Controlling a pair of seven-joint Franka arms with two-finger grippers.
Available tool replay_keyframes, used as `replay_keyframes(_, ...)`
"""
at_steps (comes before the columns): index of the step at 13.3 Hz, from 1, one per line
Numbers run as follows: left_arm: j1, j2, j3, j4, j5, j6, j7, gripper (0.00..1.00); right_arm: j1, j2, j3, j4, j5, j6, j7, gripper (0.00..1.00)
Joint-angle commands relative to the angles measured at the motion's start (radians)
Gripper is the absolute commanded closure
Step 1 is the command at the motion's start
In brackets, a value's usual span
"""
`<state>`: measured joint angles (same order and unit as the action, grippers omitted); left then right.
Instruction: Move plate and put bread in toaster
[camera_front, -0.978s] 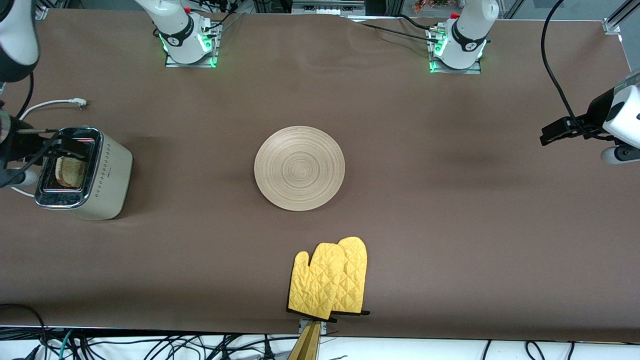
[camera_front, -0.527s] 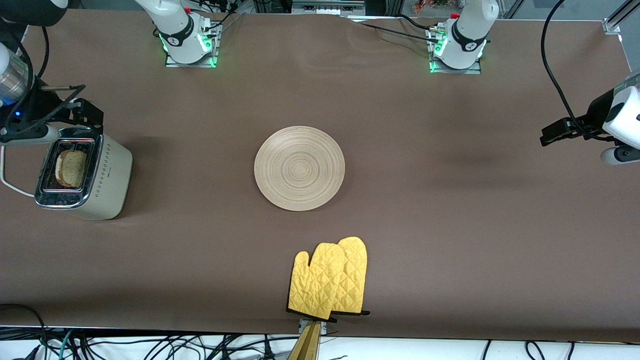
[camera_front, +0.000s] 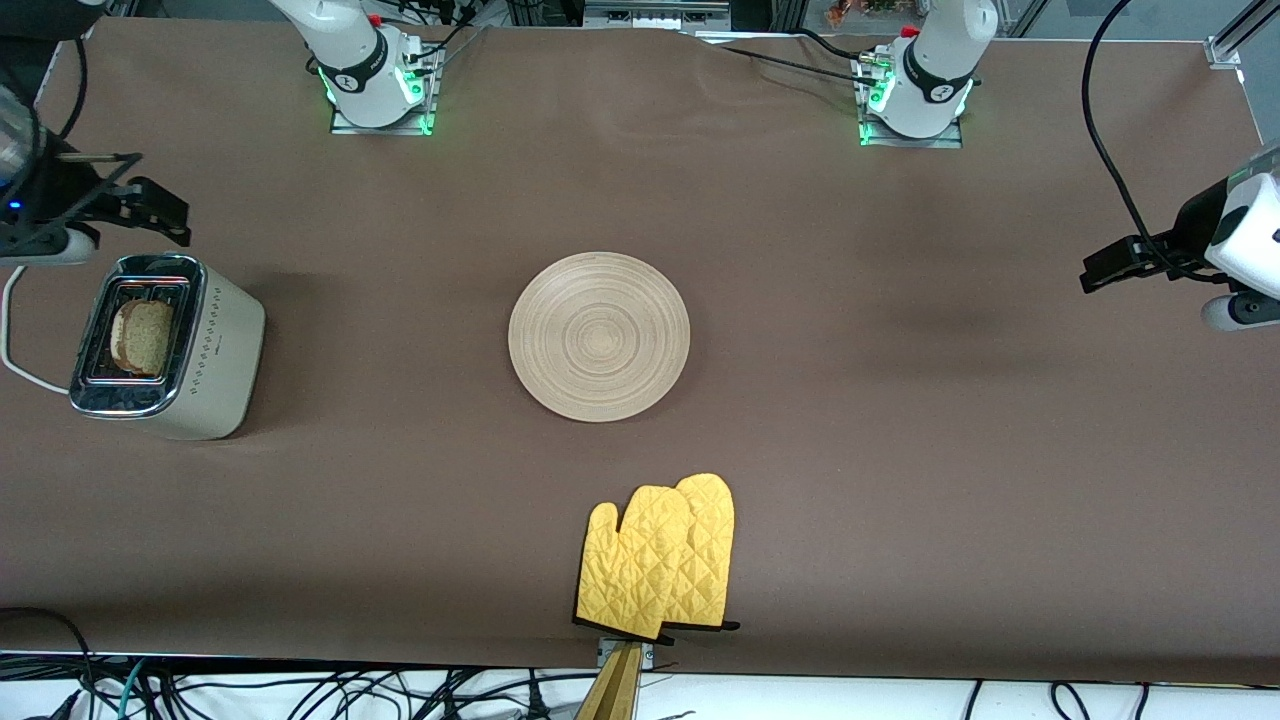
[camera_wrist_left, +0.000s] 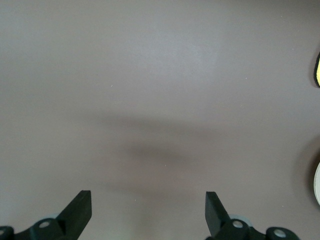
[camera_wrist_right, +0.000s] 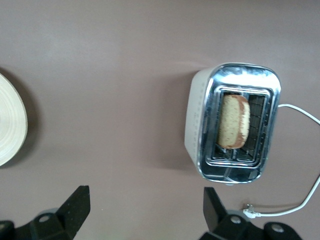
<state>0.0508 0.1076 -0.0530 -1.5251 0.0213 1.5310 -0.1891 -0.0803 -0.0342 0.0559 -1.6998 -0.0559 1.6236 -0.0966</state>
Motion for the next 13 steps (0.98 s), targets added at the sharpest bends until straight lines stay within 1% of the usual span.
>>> replay_keyframes(1, 0.001, 0.006, -0.005, 0.016, 0.028, 0.000, 0.007, 0.00, 0.017, -0.015, -0.028, -0.024, 0.021, -0.004, -0.023, 0.00)
replay_keyframes(2, 0.001, 0.006, -0.005, 0.016, 0.028, 0.000, 0.007, 0.00, 0.017, 0.005, -0.025, -0.011, 0.024, -0.019, -0.025, 0.00)
replay_keyframes(5, 0.001, 0.006, -0.004, 0.016, 0.028, 0.000, 0.007, 0.00, 0.019, 0.065, -0.024, 0.081, 0.047, -0.085, -0.023, 0.00)
replay_keyframes(13, 0.001, 0.006, -0.004, 0.016, 0.028, 0.000, 0.007, 0.00, 0.019, 0.074, -0.022, 0.088, 0.048, -0.087, 0.006, 0.00)
